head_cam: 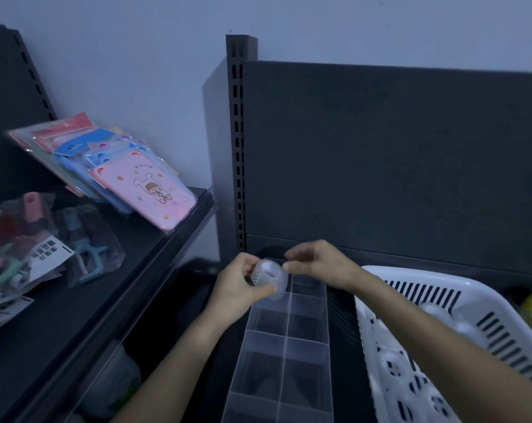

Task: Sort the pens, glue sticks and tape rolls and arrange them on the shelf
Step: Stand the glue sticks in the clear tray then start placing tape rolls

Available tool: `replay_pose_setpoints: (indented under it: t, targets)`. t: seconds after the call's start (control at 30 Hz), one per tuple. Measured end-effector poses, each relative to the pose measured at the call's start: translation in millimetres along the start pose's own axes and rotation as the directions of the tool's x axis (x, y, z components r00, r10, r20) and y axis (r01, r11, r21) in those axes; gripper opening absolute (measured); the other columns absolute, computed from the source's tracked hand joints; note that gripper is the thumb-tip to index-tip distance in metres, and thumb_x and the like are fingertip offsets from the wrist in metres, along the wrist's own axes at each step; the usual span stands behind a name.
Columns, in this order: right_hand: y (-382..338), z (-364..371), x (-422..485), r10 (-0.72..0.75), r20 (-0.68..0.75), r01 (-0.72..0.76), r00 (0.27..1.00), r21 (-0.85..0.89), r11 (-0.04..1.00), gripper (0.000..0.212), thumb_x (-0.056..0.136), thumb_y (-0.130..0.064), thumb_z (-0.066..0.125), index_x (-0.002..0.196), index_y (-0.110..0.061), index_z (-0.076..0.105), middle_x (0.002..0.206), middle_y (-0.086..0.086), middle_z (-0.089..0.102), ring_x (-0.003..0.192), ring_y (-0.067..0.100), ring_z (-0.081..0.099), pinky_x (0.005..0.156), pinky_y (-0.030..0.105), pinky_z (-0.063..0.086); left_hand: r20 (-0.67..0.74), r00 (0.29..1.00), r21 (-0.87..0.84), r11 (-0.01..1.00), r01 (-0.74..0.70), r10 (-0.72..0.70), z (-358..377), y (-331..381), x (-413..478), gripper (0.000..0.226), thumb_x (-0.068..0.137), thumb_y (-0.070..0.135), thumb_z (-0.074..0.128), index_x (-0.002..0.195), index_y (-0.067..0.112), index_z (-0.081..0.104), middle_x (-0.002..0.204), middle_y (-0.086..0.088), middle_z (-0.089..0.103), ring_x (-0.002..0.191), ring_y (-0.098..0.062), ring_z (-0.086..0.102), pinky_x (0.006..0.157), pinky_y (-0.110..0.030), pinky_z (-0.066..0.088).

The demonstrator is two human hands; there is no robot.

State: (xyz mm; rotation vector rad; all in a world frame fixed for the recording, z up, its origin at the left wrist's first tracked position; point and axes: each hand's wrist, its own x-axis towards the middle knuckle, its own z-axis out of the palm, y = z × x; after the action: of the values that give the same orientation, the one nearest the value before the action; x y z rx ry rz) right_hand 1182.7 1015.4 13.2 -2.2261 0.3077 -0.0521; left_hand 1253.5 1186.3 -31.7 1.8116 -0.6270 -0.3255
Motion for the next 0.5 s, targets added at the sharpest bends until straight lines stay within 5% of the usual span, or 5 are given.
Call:
replay_pose_setpoints:
  t: [0.23,0.37,0.43,0.5]
  targets:
    - [-2.7,-5.4,-6.4,0.056,-0.010,-0.057,0.998,-0.168,0.984,0.029,0.072,-0.031,0.073,0.091,-0.009,0.068,0.086,0.003,0.065,0.082,0.016,0.059,0.074,0.031,0.048,0.106,0.992,0.145,0.986,-0.082,0.066,26.8,16.8,-1.4,0.048,0.067,0.021,0.082,0.108,0.021,0.056,0.103,0.005,0.064,0.092,-0.011,0.061,0.076,-0.018,0.047]
    - [19.8,-3.8,4.0,0.178,-0.070,-0.192,0.981,-0.395,0.898,0.031,0.074,-0.026,0.069,0.092,-0.001,0.065,0.085,0.008,0.061,0.086,0.024,0.061,0.067,0.030,0.043,0.121,0.990,0.506,0.862,0.003,-0.075,13.0,-4.8,2.5,0.053,0.088,0.021,0.061,0.136,0.008,0.042,0.131,-0.008,0.046,0.121,-0.020,0.046,0.096,-0.026,0.039]
    - [31.7,5.6,9.7,0.214,-0.051,-0.208,0.976,-0.527,0.824,0.031,0.078,-0.024,0.064,0.100,-0.002,0.063,0.098,0.012,0.063,0.098,0.029,0.061,0.069,0.028,0.042,0.106,0.986,0.579,0.814,0.046,-0.131,8.6,-16.4,2.9,0.034,0.092,0.011,0.050,0.126,0.004,0.051,0.123,-0.013,0.050,0.111,-0.025,0.052,0.094,-0.032,0.043]
    - [38.3,14.5,15.8,0.228,-0.034,-0.201,0.973,-0.609,0.767,0.028,0.081,-0.023,0.059,0.101,-0.005,0.061,0.107,0.013,0.063,0.101,0.030,0.059,0.071,0.029,0.041,0.112,0.986,0.580,0.814,0.038,-0.126,10.0,-24.7,2.7,0.019,0.089,-0.001,0.042,0.092,0.003,0.061,0.093,-0.012,0.055,0.086,-0.021,0.055,0.077,-0.033,0.046]
